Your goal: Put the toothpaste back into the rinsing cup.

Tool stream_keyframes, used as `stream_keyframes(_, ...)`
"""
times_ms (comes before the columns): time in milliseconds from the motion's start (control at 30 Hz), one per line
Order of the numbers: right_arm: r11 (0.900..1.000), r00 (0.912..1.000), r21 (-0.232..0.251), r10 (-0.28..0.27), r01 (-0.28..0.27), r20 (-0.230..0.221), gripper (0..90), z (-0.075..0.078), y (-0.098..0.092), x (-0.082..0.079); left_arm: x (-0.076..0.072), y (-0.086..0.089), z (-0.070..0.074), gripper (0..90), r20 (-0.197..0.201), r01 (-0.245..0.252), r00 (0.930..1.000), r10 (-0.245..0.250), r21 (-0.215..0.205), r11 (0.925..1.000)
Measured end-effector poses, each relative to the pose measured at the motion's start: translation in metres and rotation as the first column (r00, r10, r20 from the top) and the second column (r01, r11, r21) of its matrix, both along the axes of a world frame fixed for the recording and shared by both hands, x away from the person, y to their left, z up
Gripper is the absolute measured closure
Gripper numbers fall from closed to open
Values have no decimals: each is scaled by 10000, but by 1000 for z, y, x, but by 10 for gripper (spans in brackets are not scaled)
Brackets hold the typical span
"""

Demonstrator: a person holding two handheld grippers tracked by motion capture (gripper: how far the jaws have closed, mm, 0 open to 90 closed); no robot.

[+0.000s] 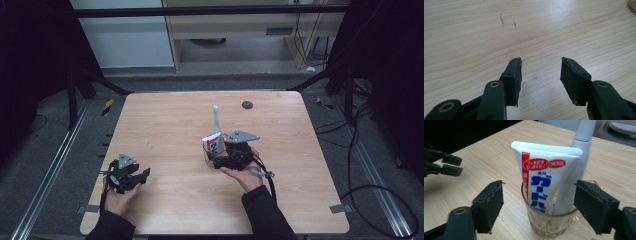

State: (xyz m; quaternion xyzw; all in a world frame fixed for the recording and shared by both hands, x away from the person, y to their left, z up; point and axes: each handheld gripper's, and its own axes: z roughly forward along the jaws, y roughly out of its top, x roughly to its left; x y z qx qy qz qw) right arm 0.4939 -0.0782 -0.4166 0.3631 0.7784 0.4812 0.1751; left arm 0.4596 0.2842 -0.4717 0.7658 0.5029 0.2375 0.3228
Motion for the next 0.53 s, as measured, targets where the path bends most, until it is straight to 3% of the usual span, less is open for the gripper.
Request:
stream_keyframes(100,9998,9998,-9,199,-199,-32,178,1,-10,-7,-1,0,0,502,-15,34,10000,-34,2,10000)
stream_keyframes(300,9992,9999,-384,104,-100,87,136,-2,-35,-28,-1,0,-1,486,-56,143,9999,-143,-50,9999)
stream_keyframes(400,9986,9996,-449,-273,277,95,126,-11,-58,-39,-1,0,-1,467,-85,183,9998,-184,-107,9998)
stream_keyframes(533,9935,9940,-428,-1065,1054,-239,116,-27,-89,-47,-1,0,-1,448,-115,177,9998,-179,-132,9998)
